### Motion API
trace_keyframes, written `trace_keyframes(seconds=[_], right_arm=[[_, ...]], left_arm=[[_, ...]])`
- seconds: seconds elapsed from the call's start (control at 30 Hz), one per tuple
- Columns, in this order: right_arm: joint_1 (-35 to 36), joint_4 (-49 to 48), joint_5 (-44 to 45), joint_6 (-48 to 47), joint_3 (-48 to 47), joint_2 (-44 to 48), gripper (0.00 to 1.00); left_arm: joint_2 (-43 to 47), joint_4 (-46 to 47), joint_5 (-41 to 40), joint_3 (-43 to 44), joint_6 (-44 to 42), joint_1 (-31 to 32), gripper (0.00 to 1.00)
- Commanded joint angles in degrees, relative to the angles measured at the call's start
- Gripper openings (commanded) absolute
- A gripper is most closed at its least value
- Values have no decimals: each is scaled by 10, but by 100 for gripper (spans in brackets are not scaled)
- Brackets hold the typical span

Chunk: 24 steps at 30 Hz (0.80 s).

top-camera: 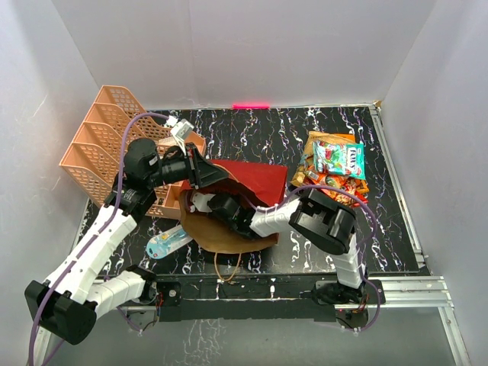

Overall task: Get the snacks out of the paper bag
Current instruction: Take out the snack from the paper bag.

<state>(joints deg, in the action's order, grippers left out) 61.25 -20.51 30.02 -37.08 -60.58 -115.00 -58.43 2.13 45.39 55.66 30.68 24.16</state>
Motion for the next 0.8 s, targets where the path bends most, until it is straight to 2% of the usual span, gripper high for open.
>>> trace_keyframes(seconds=[0.0, 0.1, 0.4, 0.6, 0.77], right_arm=[[-3, 16, -25, 12, -14, 58, 7], [1, 53, -59, 31, 2, 102, 7], [11, 203, -251, 112, 43, 277, 7], [14, 246, -293, 141, 59, 406, 7], [14, 302, -284, 145, 32, 475, 7]], left_arm=[[7, -19, -16, 40, -15, -2, 0], [-2, -36, -38, 58, -21, -2, 0], [-45, -105, -133, 117, -13, -2, 0], [-71, -131, -157, 142, -2, -2, 0], [-87, -133, -161, 154, 13, -2, 0]])
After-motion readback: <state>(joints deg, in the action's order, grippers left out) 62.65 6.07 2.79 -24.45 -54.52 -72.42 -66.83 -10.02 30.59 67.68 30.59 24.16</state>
